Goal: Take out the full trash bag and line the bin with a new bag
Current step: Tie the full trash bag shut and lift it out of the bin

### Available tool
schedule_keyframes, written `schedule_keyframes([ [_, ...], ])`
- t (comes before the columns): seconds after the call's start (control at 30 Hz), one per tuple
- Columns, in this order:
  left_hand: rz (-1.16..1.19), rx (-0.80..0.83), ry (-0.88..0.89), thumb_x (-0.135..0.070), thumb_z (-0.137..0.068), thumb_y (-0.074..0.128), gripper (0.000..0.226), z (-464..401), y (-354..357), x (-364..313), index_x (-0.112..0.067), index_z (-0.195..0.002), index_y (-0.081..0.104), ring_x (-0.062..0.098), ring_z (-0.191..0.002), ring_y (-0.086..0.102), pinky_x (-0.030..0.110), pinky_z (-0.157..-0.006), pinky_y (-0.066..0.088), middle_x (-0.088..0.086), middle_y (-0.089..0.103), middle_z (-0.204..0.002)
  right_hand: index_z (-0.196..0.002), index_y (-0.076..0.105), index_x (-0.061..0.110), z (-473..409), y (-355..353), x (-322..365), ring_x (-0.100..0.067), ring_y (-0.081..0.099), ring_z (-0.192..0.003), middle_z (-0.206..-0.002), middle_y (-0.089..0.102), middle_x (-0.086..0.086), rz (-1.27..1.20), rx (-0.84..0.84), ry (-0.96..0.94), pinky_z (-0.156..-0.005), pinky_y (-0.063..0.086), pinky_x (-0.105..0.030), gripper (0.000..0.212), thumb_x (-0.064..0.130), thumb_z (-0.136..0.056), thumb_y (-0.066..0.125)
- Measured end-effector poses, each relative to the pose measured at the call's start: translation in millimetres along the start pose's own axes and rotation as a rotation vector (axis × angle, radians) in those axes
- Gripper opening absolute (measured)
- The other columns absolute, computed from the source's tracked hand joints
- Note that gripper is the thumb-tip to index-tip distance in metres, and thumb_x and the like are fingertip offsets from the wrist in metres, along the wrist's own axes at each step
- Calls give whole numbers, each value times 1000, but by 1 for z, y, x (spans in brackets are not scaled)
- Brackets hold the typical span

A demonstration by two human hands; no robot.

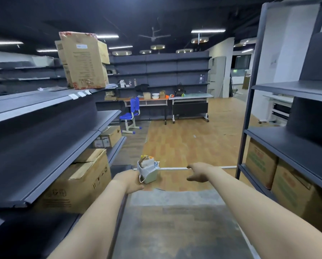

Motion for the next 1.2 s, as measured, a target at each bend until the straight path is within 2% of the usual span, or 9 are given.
schedule_keyframes([
  [0.1,2,15,4,-41,-92,51,54,-49,-3,2,-18,-138,38,23,-127,46,35,-99,43,3,46,-140,-145,31,17,-46,-3,-15,-25,47,-127,-143,44,-7,8,28,8,-101,42,-33,63,40,-91,53],
  [0.27,6,50,-25,-47,-88,53,51,-139,0,-4,-14,-127,47,24,-117,52,35,-91,46,7,53,-129,-144,31,16,-127,-19,-57,-26,45,-129,-144,44,-7,25,46,24,-104,40,-36,63,40,-91,54],
  [0.5,63,-21,-77,-46,-90,52,54,-260,-20,-30,-12,-131,43,27,-118,51,34,-91,43,9,51,-130,-146,29,14,-245,-66,-104,-24,42,-133,-148,39,-7,62,10,-50,-108,37,-32,66,37,-90,56],
  [0.63,68,-19,-103,-46,-89,53,52,-304,-28,-40,-13,-128,44,28,-115,52,35,-89,43,9,52,-127,-146,28,12,-294,-89,-121,-25,37,-136,-151,34,-9,83,11,-88,-108,34,-32,66,37,-92,55],
  [0.9,33,14,-168,-45,-90,52,59,-372,-29,-32,-16,-139,37,24,-123,49,36,-97,43,6,47,-137,-146,29,14,-370,-93,-138,-25,41,-134,-148,38,-10,85,42,-145,-108,36,-32,65,38,-91,55],
  [1.2,25,60,-156,-43,-91,51,50,-490,-31,-20,-14,-130,43,26,-119,50,37,-94,44,8,49,-131,-146,28,14,-482,-105,-155,-26,38,-136,-150,36,-9,76,72,-138,-109,35,-35,65,39,-92,54],
])
Point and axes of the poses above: each hand's wrist, its own z-axis away from the middle knuckle, its own y-axis out of the palm, x = y × z, the point moved 6 cm from there along -z, towards the middle knuckle
